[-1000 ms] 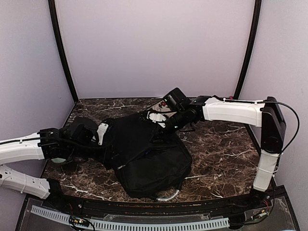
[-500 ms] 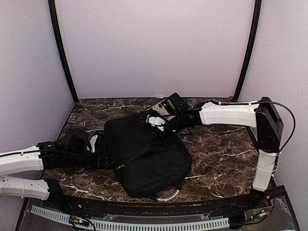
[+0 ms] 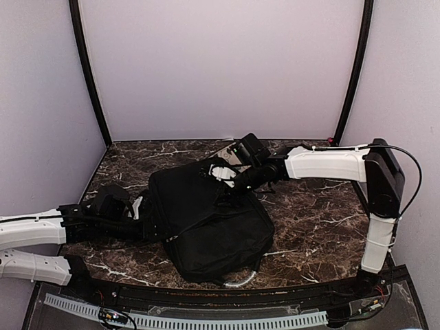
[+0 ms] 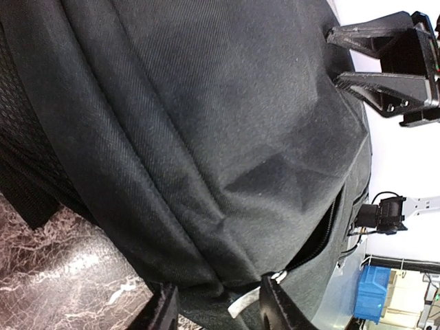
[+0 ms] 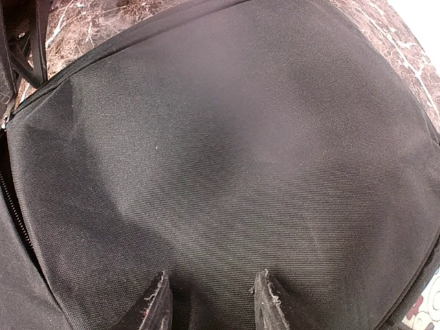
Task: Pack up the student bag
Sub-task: Grab the student bag from the lower front pocket.
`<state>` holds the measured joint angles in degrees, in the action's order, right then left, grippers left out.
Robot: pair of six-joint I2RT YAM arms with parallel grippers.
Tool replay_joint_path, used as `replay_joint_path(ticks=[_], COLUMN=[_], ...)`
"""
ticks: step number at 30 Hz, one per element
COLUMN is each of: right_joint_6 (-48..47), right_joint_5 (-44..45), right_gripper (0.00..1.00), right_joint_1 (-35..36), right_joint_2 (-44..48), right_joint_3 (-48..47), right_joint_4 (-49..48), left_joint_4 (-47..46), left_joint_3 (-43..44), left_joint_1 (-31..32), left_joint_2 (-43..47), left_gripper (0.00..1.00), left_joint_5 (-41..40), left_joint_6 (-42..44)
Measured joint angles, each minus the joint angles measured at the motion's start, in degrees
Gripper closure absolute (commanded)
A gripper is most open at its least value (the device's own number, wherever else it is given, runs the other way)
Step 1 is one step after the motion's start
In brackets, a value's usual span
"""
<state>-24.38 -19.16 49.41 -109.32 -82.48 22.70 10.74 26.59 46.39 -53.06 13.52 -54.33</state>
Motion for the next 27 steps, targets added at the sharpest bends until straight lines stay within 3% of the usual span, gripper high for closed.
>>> replay_joint_path(ticks=[14,25,27], right_joint_6=[-0.11,-0.15,-0.15], right_joint_5=[0.17,0.37,0.39], right_gripper=[0.59,0.59,0.59], right_joint_1=[0.15,0.2,0.2], right_joint_2=[-0.2,-0.33,-0.33], right_joint_3=[0.0,0.0,0.02], right_joint_4=[-0.22,-0.42,-0.44], left_joint_4=[-6.38,-8.2,-7.54], left_joint_3=[-1.27,-1.14,-0.79], left_joint_1=[-0.04,-0.04,-0.04], left_joint_2=[-1.42,-2.03,-2.29], left_gripper=[0.73,0.74,0.79], left_joint_5=[6.49,9.79,9.9], left_joint_6=[-0.85,-0.79,-0.76])
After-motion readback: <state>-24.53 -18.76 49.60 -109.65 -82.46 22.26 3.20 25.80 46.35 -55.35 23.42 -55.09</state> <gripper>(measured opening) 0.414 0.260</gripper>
